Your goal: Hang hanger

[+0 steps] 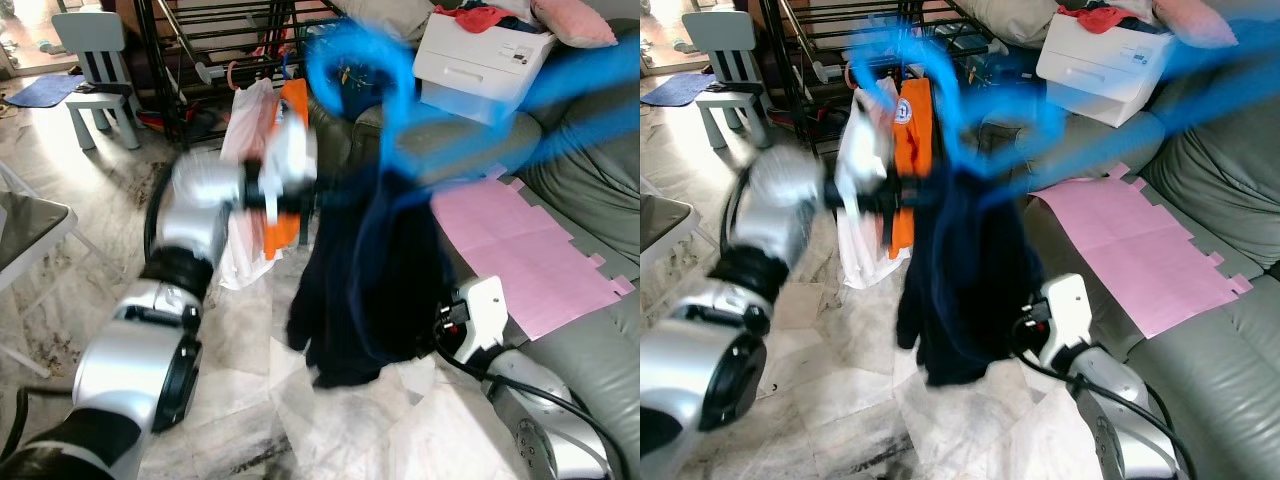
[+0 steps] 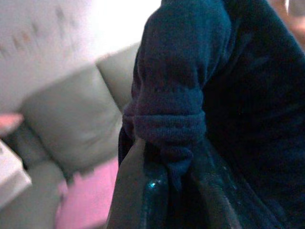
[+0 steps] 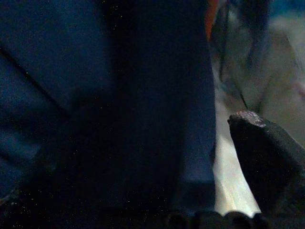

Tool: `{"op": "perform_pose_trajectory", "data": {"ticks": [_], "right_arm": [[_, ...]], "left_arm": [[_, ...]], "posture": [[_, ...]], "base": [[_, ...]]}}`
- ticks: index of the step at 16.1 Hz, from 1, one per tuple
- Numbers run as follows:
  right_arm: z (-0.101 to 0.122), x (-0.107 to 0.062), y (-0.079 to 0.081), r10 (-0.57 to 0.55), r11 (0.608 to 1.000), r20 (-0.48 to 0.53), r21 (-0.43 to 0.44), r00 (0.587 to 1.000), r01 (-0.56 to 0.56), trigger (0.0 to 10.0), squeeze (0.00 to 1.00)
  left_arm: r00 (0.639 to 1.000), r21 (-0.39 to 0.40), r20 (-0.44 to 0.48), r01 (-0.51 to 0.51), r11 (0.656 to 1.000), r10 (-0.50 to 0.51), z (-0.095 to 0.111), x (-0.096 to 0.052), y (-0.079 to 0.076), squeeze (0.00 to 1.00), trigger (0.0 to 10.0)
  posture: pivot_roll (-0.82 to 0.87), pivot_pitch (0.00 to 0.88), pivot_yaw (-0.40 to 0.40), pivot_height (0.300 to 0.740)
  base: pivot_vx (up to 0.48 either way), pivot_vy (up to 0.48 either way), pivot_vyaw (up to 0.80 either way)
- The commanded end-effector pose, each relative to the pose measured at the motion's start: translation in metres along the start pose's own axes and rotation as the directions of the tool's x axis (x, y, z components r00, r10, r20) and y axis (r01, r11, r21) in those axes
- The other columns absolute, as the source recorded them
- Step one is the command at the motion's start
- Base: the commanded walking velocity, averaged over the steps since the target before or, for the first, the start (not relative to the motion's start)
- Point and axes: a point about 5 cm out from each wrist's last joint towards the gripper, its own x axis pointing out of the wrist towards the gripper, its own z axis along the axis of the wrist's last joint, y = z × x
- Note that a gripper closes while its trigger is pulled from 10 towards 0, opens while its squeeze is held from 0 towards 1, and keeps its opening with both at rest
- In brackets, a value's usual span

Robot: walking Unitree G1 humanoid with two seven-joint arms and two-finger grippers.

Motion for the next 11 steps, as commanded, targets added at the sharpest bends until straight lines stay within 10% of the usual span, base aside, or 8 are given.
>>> {"op": "perform_pose_trajectory", "data": {"ticks": [1,5,7,8,11], "right_arm": [[-0.009,-0.002,-0.009,-0.063,0.997,-0.043,0.043,0.997,0.065,10.0,0.0],[-0.026,-0.008,-0.03,-0.203,0.97,-0.13,0.111,0.97,0.218,10.0,0.0],[-0.028,-0.019,-0.044,-0.285,0.94,-0.129,0.159,0.95,0.303,1.9,0.0],[-0.027,-0.031,-0.054,-0.336,0.917,-0.118,0.184,0.934,0.354,0.0,0.0],[-0.009,-0.06,-0.079,-0.457,0.875,-0.054,0.153,0.888,0.46,0.0,0.0]], "left_arm": [[0.996,0.038,0.09,0.002,0.999,-0.005,0.028,0.003,0.012,0.0,0.0],[0.985,-0.017,0.168,-0.046,0.999,0.048,0.042,-0.001,0.02,0.0,0.0],[0.987,-0.031,0.148,-0.06,0.998,0.064,0.039,-0.005,0.02,0.0,0.0],[0.99,-0.044,0.115,-0.075,0.996,0.079,0.03,-0.008,0.018,0.0,0.0],[0.992,-0.075,0.021,-0.119,0.99,0.121,0.004,-0.018,0.01,0.0,0.0]], "posture": [[0.02,0.0,-0.039,0.74],[0.02,0.0,-0.042,0.74],[0.02,0.0,-0.043,0.74],[0.02,0.0,-0.044,0.74],[0.0,0.0,-0.04,0.74]], "base": [[0.0,0.0,0.0],[0.0,0.0,0.0],[0.0,0.0,0.0],[0.0,0.0,0.0],[0.0,0.0,0.0]]}}
